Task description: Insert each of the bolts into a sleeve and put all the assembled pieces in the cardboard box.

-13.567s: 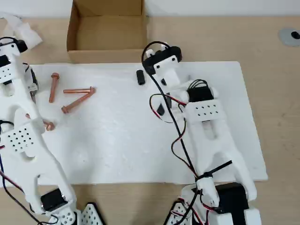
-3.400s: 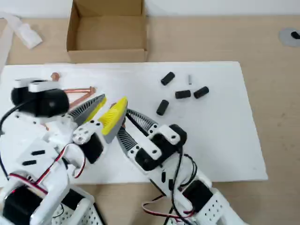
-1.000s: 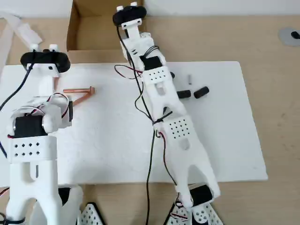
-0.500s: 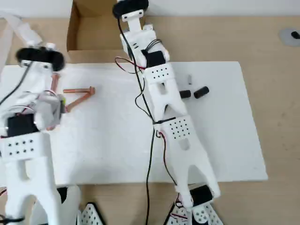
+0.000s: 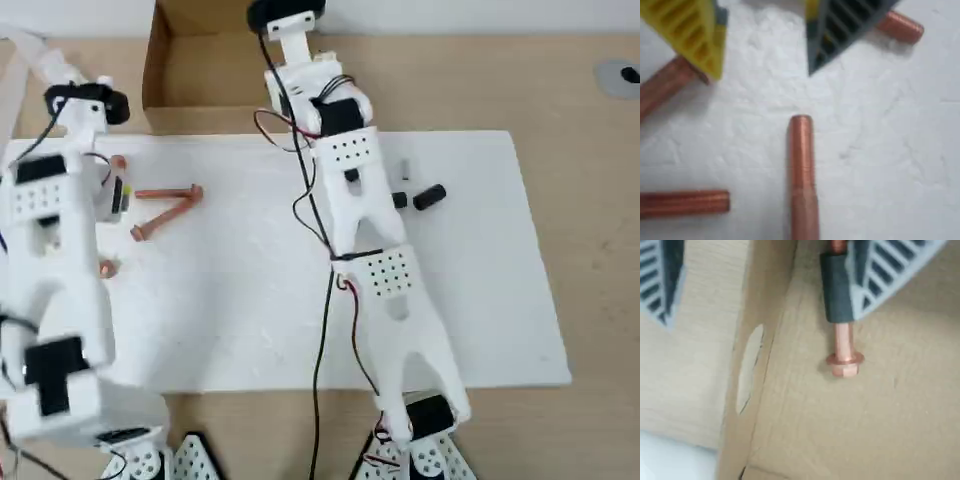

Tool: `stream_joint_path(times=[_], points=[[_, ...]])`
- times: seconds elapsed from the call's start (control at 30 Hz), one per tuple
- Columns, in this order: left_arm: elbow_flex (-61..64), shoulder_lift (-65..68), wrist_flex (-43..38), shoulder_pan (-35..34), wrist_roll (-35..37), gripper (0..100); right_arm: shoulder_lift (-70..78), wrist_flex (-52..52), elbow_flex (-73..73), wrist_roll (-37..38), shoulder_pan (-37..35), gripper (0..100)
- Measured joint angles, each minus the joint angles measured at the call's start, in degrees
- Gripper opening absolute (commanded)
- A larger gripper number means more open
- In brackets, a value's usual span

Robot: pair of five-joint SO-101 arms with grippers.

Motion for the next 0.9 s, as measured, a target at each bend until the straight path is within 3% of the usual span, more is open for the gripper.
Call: stream_joint_path(times=[0.5, 0.9], points=[[-45.01, 32.35, 15.38, -1.14, -2.64, 12, -0.7, 2.11, 0.0, 0.0, 0.0, 26.8], [-53.36, 46.42, 16.62, -0.7, 1.67, 12, -0.7, 2.11, 0.0, 0.0, 0.0, 26.8]])
